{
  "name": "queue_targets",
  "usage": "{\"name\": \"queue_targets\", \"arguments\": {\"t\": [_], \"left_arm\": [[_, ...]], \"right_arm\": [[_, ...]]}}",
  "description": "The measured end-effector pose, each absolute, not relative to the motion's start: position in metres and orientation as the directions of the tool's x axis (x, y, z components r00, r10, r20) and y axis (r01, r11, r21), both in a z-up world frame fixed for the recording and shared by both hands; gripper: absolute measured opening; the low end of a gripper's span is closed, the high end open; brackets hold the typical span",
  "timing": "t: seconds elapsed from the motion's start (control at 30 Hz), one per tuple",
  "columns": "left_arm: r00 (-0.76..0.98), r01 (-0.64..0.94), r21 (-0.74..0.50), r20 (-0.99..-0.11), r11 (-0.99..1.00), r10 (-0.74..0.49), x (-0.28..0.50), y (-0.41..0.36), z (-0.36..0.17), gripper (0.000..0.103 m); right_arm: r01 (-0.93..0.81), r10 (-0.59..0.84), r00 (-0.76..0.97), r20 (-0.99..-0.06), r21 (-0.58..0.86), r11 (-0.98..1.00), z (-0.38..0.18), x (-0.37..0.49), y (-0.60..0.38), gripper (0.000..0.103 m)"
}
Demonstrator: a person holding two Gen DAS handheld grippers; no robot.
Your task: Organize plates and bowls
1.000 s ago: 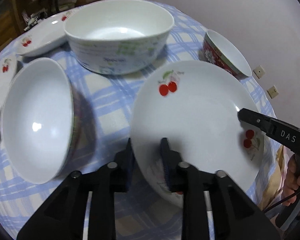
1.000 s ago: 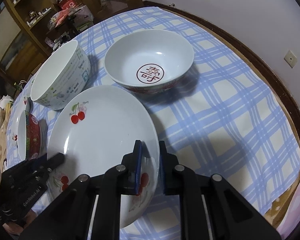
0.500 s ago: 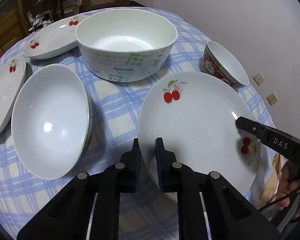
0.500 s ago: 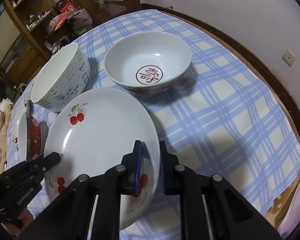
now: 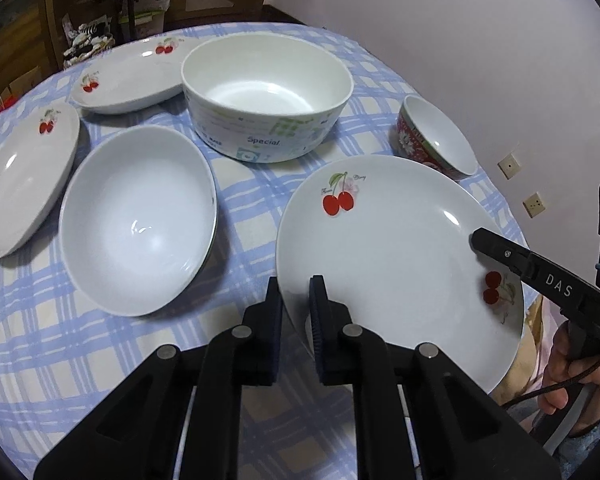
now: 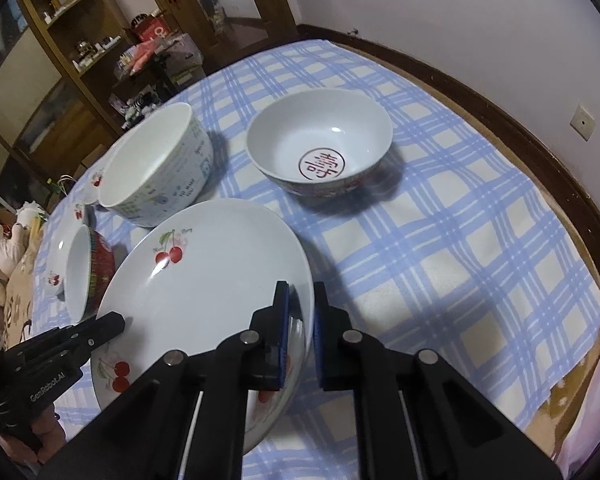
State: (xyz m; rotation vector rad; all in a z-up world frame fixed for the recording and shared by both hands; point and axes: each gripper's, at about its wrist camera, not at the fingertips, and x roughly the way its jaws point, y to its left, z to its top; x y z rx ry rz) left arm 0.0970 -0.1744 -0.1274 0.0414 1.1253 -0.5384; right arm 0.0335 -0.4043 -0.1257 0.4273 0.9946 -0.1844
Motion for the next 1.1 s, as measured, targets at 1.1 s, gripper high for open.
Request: {"name": "queue_targets", "arguments": {"t": [1.1], "left_arm": [[0.482, 0.244, -0.156, -0.837, 0.957, -0.259, 0.033, -0.018, -0.025, 0.012]], "right_arm": [[0.039, 0.28, 0.646, -0.71, 0.397, 0.917, -0.047, 0.009, -0.263, 0.009]]}}
